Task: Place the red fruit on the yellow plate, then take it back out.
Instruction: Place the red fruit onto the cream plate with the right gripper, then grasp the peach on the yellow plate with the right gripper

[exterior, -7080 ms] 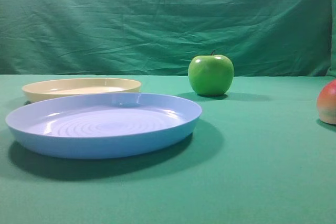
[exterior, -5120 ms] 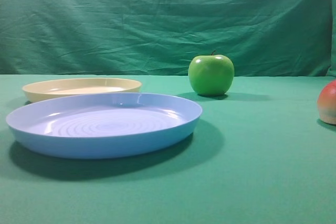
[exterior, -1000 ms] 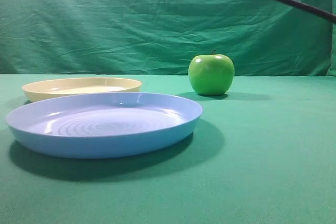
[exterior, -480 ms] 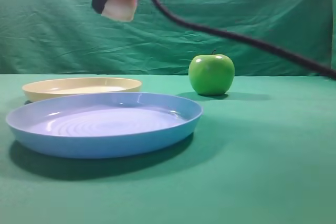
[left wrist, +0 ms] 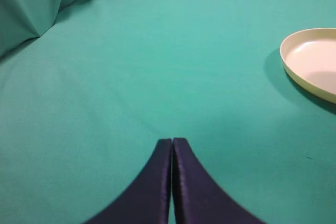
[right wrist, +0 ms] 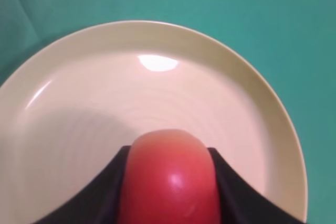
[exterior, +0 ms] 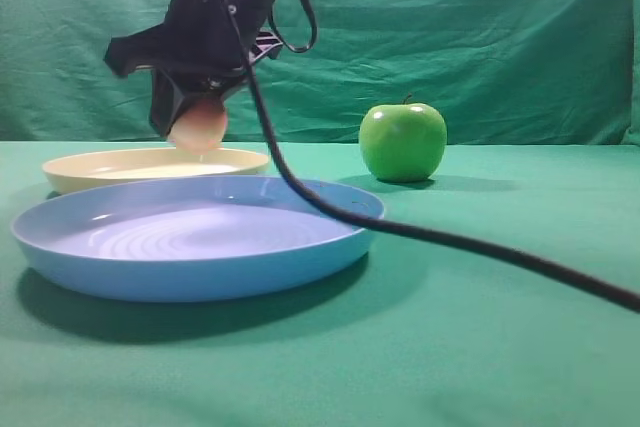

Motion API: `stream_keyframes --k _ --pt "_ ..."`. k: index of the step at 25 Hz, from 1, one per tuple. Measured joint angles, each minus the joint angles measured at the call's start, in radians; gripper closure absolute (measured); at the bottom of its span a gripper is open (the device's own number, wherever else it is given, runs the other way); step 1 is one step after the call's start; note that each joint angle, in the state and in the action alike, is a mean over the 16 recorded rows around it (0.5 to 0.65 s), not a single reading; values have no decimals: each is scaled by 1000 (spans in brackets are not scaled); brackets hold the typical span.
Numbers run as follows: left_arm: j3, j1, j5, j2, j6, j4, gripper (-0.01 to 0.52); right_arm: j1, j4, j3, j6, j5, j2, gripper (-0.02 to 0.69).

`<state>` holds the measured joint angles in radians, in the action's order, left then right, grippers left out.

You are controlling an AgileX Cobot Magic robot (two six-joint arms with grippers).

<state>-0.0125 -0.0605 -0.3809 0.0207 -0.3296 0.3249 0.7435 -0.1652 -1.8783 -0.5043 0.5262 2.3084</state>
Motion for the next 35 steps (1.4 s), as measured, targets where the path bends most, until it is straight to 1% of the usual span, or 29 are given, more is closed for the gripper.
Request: stream_keyframes --k 2,4,6,7,8,10,18,22,24,26,30,35 --pt "0 0 0 0 0 0 514 0 2 0 0 13 -2 141" --pt "0 0 0 0 0 0 514 0 5 -1 0 34 -12 104" --pt "0 0 0 0 0 0 514 0 11 -1 3 65 -31 95" --pt "0 0 0 0 0 0 514 0 16 -1 7 84 -45 102" --pt "0 0 0 0 0 0 514 0 21 -1 12 106 -60 118" --pt "0 0 0 0 0 0 514 0 36 -2 30 157 -96 176" --pt "0 0 0 0 0 0 514 -4 119 -3 187 411 -301 489" --pt "0 0 0 0 0 0 514 -10 154 -3 281 524 -414 608" --pt "0 0 0 0 0 0 514 -12 166 -4 322 570 -466 644" --pt "0 0 0 0 0 0 514 -15 171 -4 354 610 -517 659" --pt "0 0 0 0 0 0 514 -20 166 -4 389 669 -613 665" --pt "0 0 0 0 0 0 514 -22 155 -4 400 713 -726 665"
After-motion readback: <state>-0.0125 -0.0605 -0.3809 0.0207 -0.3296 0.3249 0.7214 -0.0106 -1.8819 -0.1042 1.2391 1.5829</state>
